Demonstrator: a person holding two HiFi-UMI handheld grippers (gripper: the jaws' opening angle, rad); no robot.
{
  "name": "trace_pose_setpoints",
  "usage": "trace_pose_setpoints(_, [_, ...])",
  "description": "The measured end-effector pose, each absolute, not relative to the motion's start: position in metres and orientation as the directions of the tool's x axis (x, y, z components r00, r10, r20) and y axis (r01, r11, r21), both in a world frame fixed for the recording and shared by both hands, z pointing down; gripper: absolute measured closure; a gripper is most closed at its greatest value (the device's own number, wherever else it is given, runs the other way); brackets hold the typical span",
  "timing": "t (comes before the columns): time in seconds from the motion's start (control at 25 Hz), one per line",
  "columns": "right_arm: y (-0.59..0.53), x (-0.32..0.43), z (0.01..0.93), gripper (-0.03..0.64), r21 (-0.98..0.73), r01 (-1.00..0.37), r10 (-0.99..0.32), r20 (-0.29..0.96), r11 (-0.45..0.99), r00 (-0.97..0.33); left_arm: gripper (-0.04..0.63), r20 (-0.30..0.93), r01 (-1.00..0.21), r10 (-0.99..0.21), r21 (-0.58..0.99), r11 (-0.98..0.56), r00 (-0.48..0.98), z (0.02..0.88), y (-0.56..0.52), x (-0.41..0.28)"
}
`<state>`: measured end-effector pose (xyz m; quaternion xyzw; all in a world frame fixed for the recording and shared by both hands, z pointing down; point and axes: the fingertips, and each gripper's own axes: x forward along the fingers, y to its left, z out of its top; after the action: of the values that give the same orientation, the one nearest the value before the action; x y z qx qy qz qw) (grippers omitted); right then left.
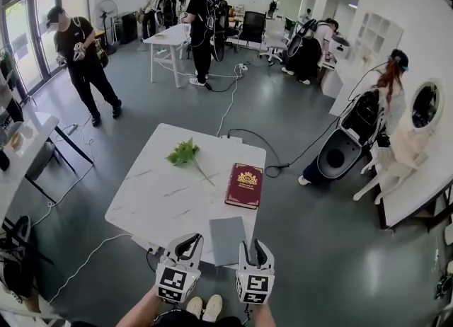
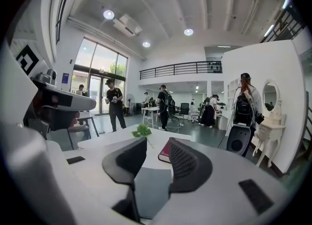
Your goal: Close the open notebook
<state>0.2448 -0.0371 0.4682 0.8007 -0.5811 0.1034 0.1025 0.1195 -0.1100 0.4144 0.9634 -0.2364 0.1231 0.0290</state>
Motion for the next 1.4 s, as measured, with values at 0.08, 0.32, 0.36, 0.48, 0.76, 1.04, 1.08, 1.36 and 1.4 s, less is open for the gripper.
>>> trace_pose_setpoints(0.08, [-0.039, 0.237, 0.459, 0.468, 0.047, -0.956, -0.919, 0.267, -0.288, 0.290, 0.563, 0.236, -0.478, -0.467, -0.011, -0.878, 0.852, 0.407, -0.110, 0.110])
trace_pose_setpoints(0.32, [-0.043, 0.211, 0.434, 0.506, 0.061, -0.968, -0.945, 0.209, -0.245, 0.252, 0.563, 0.191, -0.524, -0.522, -0.044, -0.851, 0.831, 0.386, -0.110, 0.080])
trace_pose_setpoints(0.36, [-0.044, 0.207, 0.429, 0.511, 0.063, -0.970, -0.949, 0.200, -0.235, 0.242, 0.563, 0.184, -0.530, -0.529, -0.047, -0.847, 0.828, 0.384, -0.110, 0.076])
trace_pose_setpoints(0.48, [-0.048, 0.194, 0.419, 0.527, 0.073, -0.975, -0.960, 0.172, -0.211, 0.221, 0.564, 0.173, -0.550, -0.551, -0.057, -0.833, 0.817, 0.381, -0.109, 0.062])
trace_pose_setpoints(0.76, [-0.055, 0.163, 0.401, 0.558, 0.085, -0.984, -0.976, 0.136, -0.157, 0.168, 0.563, 0.170, -0.581, -0.582, -0.065, -0.811, 0.795, 0.373, -0.104, 0.034])
trace_pose_setpoints(1.04, [-0.062, 0.135, 0.391, 0.601, 0.087, -0.990, -0.988, 0.104, -0.109, 0.118, 0.565, 0.163, -0.607, -0.609, -0.069, -0.792, 0.776, 0.372, -0.104, 0.014])
trace_pose_setpoints(1.08, [-0.063, 0.132, 0.390, 0.601, 0.087, -0.991, -0.988, 0.105, -0.104, 0.113, 0.563, 0.161, -0.610, -0.613, -0.069, -0.789, 0.774, 0.373, -0.105, 0.011])
trace_pose_setpoints(1.36, [-0.061, 0.121, 0.390, 0.601, 0.089, -0.992, -0.989, 0.110, -0.085, 0.094, 0.563, 0.175, -0.610, -0.610, -0.062, -0.790, 0.773, 0.374, -0.101, 0.006])
trace_pose_setpoints(1.4, [-0.061, 0.121, 0.389, 0.601, 0.091, -0.992, -0.990, 0.110, -0.083, 0.093, 0.563, 0.174, -0.609, -0.610, -0.062, -0.791, 0.773, 0.374, -0.101, 0.006])
